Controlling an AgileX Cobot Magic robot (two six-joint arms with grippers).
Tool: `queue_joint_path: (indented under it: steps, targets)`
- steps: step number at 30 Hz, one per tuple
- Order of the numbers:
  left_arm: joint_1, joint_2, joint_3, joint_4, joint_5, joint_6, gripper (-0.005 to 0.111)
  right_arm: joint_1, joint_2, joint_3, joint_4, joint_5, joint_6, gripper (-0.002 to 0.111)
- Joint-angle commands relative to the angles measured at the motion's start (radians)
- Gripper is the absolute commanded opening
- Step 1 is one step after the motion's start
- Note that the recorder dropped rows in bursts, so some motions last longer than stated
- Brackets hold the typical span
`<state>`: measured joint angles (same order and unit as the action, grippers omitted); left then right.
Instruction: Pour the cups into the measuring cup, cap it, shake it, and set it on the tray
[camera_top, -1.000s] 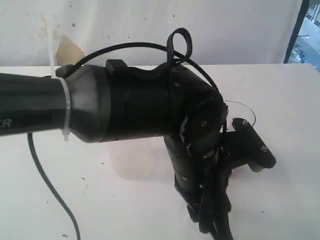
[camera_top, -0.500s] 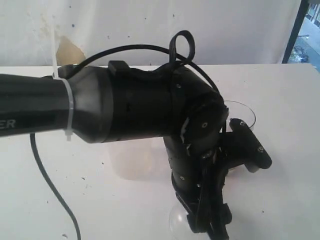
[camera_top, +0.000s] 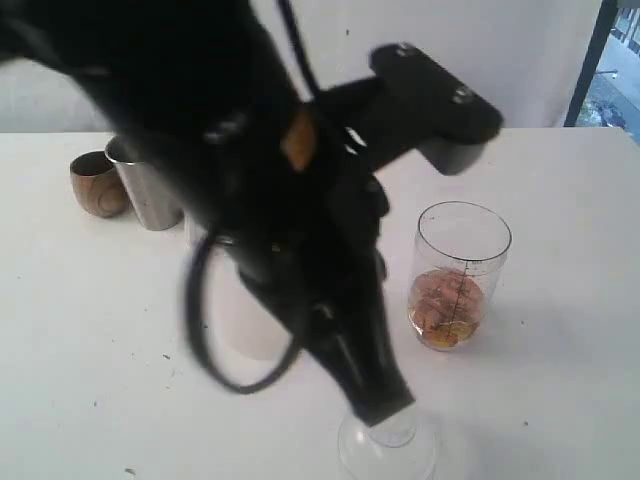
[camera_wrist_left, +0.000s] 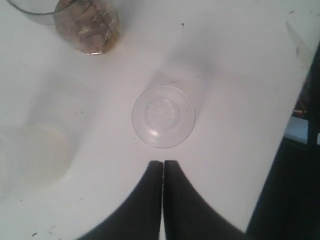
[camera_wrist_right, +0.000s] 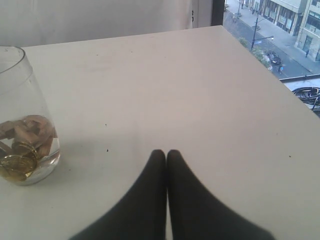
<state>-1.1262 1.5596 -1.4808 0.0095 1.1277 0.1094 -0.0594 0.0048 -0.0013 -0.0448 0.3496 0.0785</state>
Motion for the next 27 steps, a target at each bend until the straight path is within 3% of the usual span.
queue_joint_path:
  steps: [1, 8, 11, 18, 27]
  targets:
    - [-0.003, -0.222, 0.182, 0.005, -0.102, -0.079, 0.000, 0.000, -0.005, 0.001, -0.003, -0.005, 0.004, 0.000]
    - [-0.003, -0.655, 0.523, 0.070, -0.538, -0.109, 0.000, 0.000, -0.005, 0.001, -0.003, -0.005, 0.004, 0.000]
    - [-0.003, -0.802, 0.641, 0.115, -0.643, -0.109, 0.000, 0.000, -0.005, 0.001, -0.003, -0.005, 0.004, 0.000]
    - [-0.003, -0.990, 0.798, 0.120, -0.624, -0.109, 0.000, 0.000, -0.005, 0.001, -0.003, -0.005, 0.004, 0.000]
    - [-0.003, -1.013, 0.812, 0.118, -0.585, -0.109, 0.000, 0.000, -0.005, 0.001, -0.003, -0.005, 0.004, 0.000]
